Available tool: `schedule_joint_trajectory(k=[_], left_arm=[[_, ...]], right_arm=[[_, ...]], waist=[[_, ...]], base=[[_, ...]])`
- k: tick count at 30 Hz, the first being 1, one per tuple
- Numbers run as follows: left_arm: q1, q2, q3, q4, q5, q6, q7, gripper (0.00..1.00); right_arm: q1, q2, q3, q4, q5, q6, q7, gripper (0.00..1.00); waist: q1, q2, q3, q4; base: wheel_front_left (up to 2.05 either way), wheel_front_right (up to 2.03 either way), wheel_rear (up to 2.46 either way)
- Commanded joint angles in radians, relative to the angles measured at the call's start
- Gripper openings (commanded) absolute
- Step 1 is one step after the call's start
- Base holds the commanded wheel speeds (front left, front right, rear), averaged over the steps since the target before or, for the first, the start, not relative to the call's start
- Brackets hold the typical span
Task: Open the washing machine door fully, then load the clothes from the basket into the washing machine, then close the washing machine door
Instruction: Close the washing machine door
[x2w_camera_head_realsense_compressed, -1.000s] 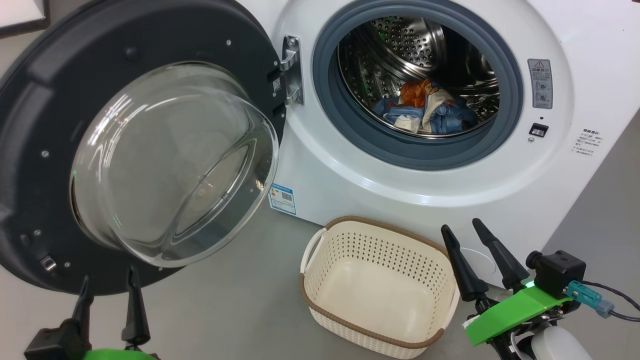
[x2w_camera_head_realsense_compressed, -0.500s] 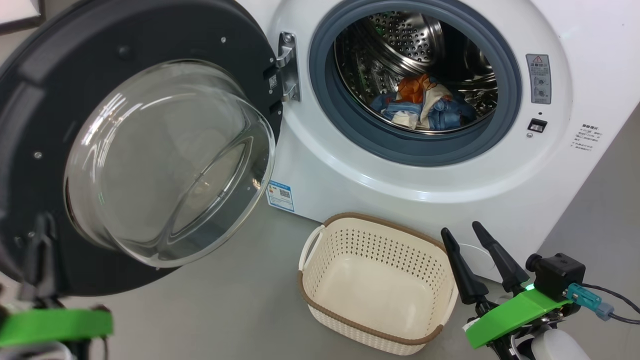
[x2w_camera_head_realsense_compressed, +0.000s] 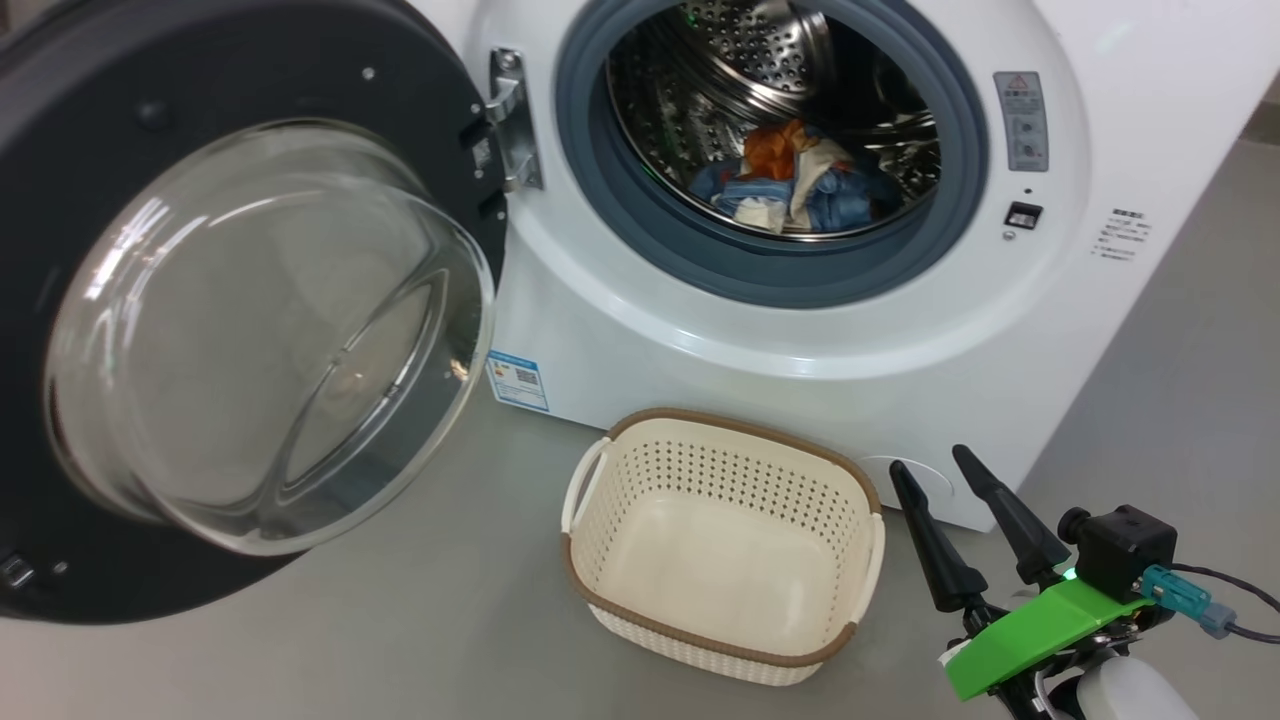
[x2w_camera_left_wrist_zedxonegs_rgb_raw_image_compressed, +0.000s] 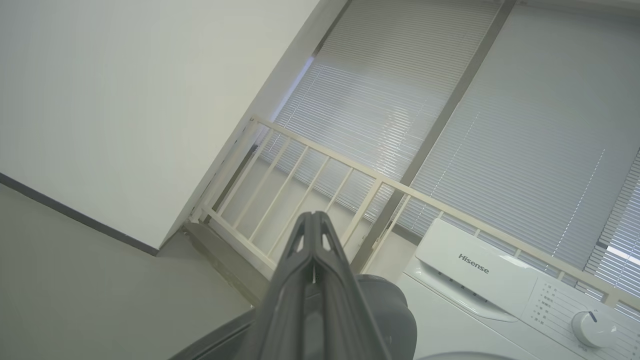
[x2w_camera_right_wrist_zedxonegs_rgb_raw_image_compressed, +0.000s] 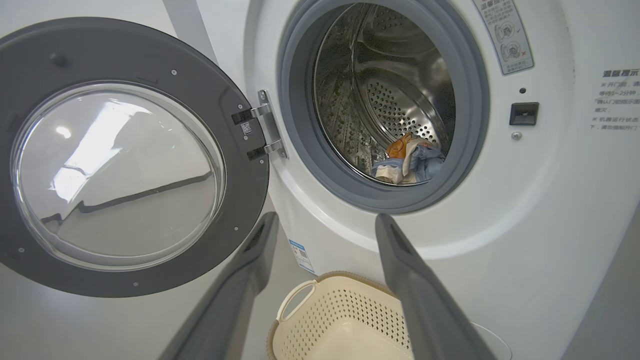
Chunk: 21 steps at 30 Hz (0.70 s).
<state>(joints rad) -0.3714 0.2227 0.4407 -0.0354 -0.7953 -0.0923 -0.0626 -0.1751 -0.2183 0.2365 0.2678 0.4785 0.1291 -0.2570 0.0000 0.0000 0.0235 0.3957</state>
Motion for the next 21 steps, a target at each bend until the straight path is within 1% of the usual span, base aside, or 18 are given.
schedule_joint_trajectory(k=[1, 6, 10, 11, 16, 21], left_arm=[[-0.055, 0.067, 0.067, 0.016, -0.054, 0.004, 0.030, 0.00], [-0.131, 0.146, 0.206, 0.197, -0.232, 0.020, 0.109, 0.00], [-0.163, 0.201, 0.278, 0.370, -0.317, 0.019, 0.148, 0.00], [-0.176, 0.222, 0.300, 0.450, -0.342, 0.012, 0.156, 0.00], [-0.189, 0.268, 0.311, 0.603, -0.370, -0.009, 0.181, 0.00], [-0.192, 0.293, 0.318, 0.696, -0.385, -0.020, 0.190, 0.00]], right_arm=[[-0.028, -0.013, 0.020, -0.025, 0.004, 0.002, -0.005, 1.00], [-0.034, -0.029, 0.021, -0.027, 0.003, 0.002, -0.005, 1.00], [-0.043, -0.037, 0.024, -0.028, 0.004, 0.002, -0.005, 1.00], [-0.047, -0.041, 0.025, -0.029, 0.004, 0.002, -0.005, 1.00], [-0.057, -0.050, 0.030, -0.027, 0.005, 0.002, -0.005, 1.00], [-0.061, -0.058, 0.030, -0.026, 0.005, 0.002, -0.005, 1.00]], waist=[[0.0000, 0.0000, 0.019, -0.028], [0.0000, 0.0000, 0.044, -0.063], [0.0000, 0.0000, 0.061, -0.085], [0.0000, 0.0000, 0.066, -0.093], [0.0000, 0.0000, 0.078, -0.113], [0.0000, 0.0000, 0.086, -0.126]], base=[[0.00, 0.00, 0.00], [0.00, 0.00, 0.00], [0.00, 0.00, 0.00], [0.00, 0.00, 0.00], [0.00, 0.00, 0.00], [0.00, 0.00, 0.00]])
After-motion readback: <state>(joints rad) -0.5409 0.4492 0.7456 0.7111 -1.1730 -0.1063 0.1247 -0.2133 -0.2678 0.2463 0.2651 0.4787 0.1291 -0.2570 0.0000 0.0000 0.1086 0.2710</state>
